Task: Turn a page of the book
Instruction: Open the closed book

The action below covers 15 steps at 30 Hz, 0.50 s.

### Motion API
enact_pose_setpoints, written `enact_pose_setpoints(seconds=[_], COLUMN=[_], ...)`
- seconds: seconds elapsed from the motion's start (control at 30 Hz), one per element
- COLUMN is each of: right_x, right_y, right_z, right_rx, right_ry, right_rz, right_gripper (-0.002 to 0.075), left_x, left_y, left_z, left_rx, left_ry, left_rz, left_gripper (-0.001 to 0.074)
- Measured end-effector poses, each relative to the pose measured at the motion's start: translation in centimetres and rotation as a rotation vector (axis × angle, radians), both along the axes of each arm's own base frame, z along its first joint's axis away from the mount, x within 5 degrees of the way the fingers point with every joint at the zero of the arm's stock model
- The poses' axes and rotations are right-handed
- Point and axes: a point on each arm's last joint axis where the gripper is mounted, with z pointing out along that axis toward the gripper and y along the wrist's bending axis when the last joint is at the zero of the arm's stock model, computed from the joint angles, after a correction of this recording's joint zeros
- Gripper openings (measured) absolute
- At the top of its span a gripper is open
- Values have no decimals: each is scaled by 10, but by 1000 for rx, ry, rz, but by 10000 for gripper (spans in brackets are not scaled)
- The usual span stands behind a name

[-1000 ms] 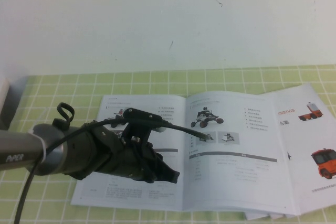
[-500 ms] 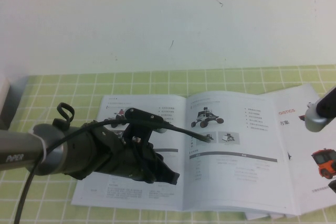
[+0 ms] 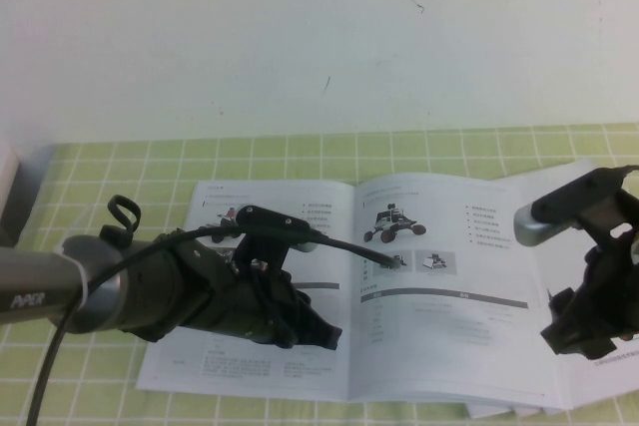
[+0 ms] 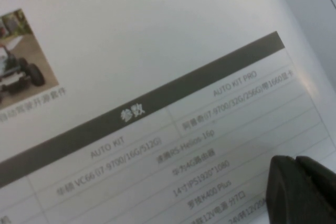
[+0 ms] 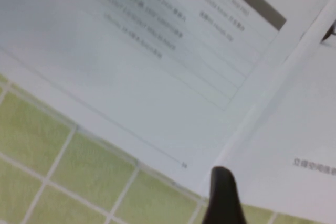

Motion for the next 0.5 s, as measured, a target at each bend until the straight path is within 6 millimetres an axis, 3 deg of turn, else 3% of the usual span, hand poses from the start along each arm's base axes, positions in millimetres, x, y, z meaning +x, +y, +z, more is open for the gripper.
enact_pose_setpoints(seconds=[0.5], right_x=[25], right_y=[16], right_z=[-45], right_rx=[96], right_ry=[40], right_rz=[-223], right_gripper=[454], left_x=[0], left_y=[0], left_z=[0], left_rx=[2], left_ry=[-5], left_rz=[-7], left_gripper=[-4])
